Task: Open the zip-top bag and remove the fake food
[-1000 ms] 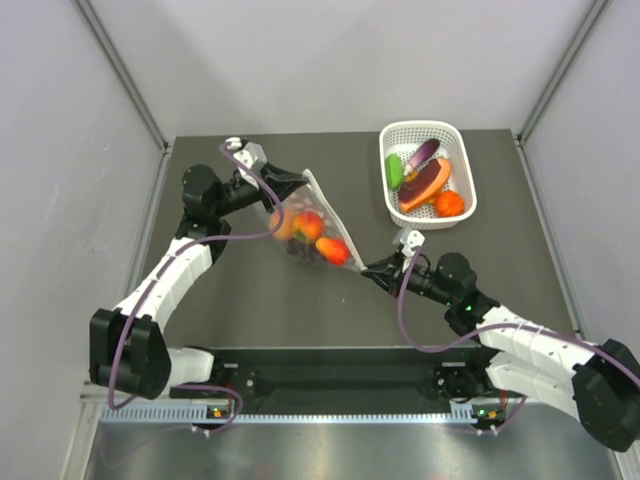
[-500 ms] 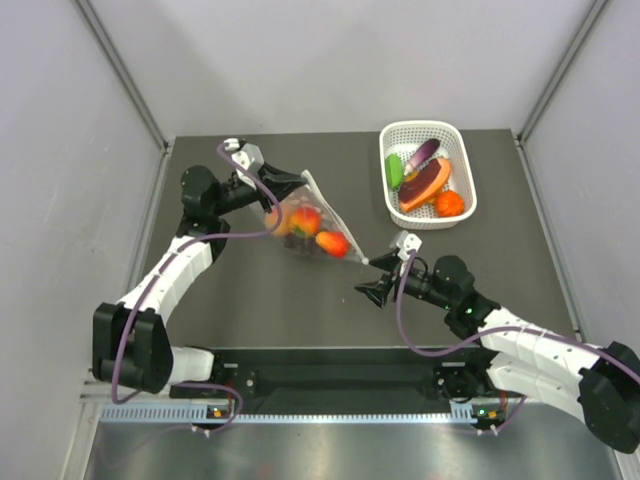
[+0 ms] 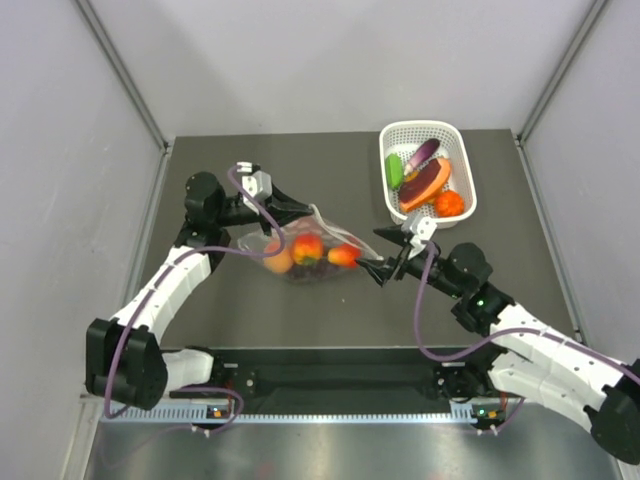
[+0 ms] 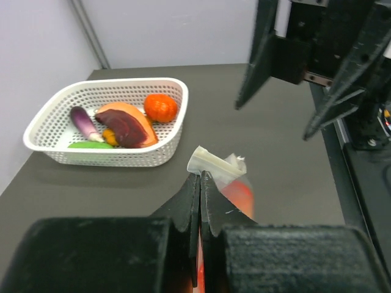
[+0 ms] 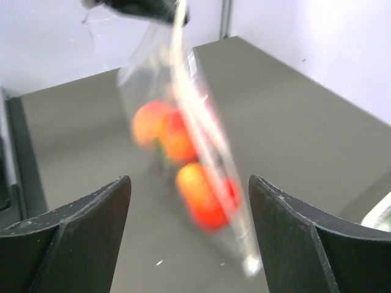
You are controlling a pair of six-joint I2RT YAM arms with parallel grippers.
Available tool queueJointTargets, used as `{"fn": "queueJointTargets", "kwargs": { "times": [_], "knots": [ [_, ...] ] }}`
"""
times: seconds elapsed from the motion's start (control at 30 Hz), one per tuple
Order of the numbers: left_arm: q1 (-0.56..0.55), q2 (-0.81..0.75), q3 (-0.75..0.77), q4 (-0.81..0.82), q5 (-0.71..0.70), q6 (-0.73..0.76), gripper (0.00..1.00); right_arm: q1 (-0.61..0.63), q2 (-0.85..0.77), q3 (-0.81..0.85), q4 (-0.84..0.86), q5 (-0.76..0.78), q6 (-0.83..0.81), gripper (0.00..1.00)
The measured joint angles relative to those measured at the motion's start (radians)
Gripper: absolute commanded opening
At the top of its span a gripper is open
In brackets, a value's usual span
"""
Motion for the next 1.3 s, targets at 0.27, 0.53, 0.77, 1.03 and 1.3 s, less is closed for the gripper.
{"fn": "queueJointTargets", "kwargs": {
  "times": [0.27,0.53,0.77,1.03,1.3],
  "knots": [
    [-0.060,-0.042,0.000,-0.169,0.027,0.143,0.00,0.001,0.145,0.045,0.024,0.023,-0.054,0.74],
    [-0.087,-0.045,0.005,-0.222,0.024,0.192,0.00,0.001,0.157,0.045,0.029,0.002,-0.068,0.72],
    [-0.109,-0.038,0.031,-0.281,0.020,0.235,0.00,0.002,0.201,0.047,0.047,-0.002,-0.069,0.66],
    [-0.135,-0.014,0.064,-0.350,0.017,0.294,0.00,0.002,0.283,0.049,0.076,-0.008,-0.079,0.50],
    [-0.179,0.085,0.150,-0.427,-0.015,0.365,0.01,0.002,0.373,0.094,0.107,-0.067,-0.086,0.06]
  ]
}}
